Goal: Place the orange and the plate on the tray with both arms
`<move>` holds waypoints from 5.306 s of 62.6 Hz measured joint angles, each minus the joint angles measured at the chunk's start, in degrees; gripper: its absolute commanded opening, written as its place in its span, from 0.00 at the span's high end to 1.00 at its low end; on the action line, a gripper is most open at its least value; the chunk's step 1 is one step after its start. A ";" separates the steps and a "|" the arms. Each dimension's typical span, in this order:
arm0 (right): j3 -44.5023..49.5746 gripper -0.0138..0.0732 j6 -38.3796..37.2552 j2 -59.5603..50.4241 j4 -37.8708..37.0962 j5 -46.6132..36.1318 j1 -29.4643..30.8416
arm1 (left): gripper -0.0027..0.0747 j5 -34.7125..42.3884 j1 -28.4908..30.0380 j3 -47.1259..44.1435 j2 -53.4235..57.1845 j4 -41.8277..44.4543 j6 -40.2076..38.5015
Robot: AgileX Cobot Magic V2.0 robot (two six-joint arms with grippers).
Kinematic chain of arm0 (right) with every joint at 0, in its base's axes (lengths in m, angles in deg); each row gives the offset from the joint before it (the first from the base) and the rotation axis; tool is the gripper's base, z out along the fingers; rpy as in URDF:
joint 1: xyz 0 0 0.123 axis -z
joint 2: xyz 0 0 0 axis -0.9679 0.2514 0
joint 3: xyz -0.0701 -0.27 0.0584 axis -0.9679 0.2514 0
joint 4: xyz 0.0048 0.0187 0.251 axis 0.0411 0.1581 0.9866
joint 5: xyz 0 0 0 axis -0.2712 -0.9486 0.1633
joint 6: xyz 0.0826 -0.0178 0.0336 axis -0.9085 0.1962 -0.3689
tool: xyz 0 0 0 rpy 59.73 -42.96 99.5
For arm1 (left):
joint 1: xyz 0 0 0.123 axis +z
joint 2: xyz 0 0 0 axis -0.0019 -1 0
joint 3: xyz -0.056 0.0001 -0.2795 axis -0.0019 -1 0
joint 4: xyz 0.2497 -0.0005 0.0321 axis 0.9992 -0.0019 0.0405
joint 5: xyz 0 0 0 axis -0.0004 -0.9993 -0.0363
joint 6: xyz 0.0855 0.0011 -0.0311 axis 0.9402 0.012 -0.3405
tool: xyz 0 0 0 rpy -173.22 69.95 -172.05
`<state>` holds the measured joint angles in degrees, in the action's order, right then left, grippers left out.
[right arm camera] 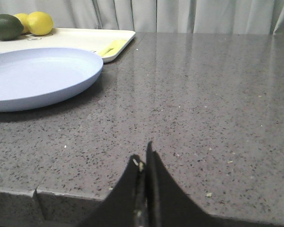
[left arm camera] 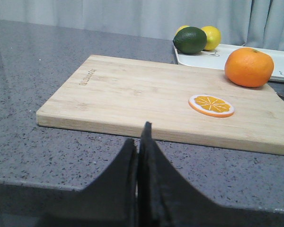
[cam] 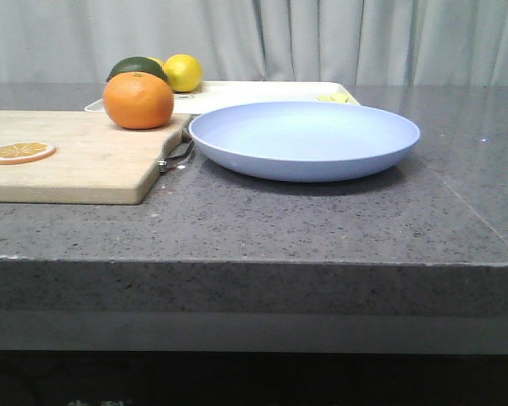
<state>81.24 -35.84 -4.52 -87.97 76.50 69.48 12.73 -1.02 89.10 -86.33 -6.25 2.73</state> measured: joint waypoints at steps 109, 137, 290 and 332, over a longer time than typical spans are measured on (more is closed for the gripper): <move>0.00 0.91 0.00 0.00 0.00 0.00 0.00 | 0.99 0.10 0.00 0.00 0.00 0.00 0.00; -6.05 0.91 0.00 0.00 0.00 0.76 0.00 | 0.99 14.58 0.00 1.08 0.00 0.00 0.00; -28.54 0.10 0.00 24.42 0.00 9.05 0.00 | 0.19 -31.47 -16.97 88.01 -94.45 -3.02 2.94; -28.54 0.10 0.00 24.42 0.00 9.05 0.00 | 0.19 -38.35 -19.22 100.48 -110.75 -1.15 3.01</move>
<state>52.71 -35.84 19.90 -87.97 85.55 69.48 -25.62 -20.24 189.58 -197.08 -7.40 5.75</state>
